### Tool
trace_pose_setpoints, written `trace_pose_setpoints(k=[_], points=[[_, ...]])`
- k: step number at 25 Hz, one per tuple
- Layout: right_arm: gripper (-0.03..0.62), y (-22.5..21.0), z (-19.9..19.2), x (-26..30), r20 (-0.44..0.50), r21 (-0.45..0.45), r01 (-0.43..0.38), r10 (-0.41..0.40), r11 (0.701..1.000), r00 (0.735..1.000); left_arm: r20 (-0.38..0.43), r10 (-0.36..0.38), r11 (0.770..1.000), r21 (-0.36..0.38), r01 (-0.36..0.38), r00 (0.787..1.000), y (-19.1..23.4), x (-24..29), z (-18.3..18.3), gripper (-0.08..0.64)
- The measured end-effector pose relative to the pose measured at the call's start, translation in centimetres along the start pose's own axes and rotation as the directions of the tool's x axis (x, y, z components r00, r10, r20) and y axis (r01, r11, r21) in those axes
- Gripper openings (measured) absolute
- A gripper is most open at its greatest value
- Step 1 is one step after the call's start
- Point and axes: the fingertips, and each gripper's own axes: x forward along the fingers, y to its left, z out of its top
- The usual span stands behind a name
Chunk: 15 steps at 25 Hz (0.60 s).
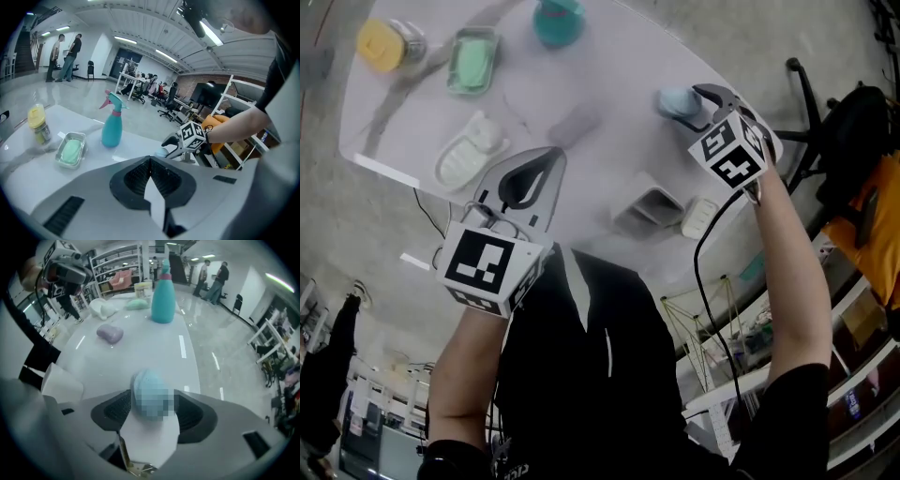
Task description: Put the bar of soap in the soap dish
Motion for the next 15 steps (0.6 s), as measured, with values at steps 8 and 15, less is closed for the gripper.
trace_pose_setpoints(k=[8, 15], points=[[0.29, 0.5, -0.5, 2.2, -0.151, -0.173, -0.107, 0.081, 0.979, 0.985, 0.009, 0.008, 1.0, -0.018, -0.008, 1.0, 0.5, -0.7, -0.4, 0.009], [0.29, 0.2, -0.6, 3.2, -0.189, -0.306, -0.126, 0.07, 0.944, 0.979, -0.002, 0.009, 1.0, -0.03, -0.009, 1.0, 0.9, -1.2, -1.7, 0.009]])
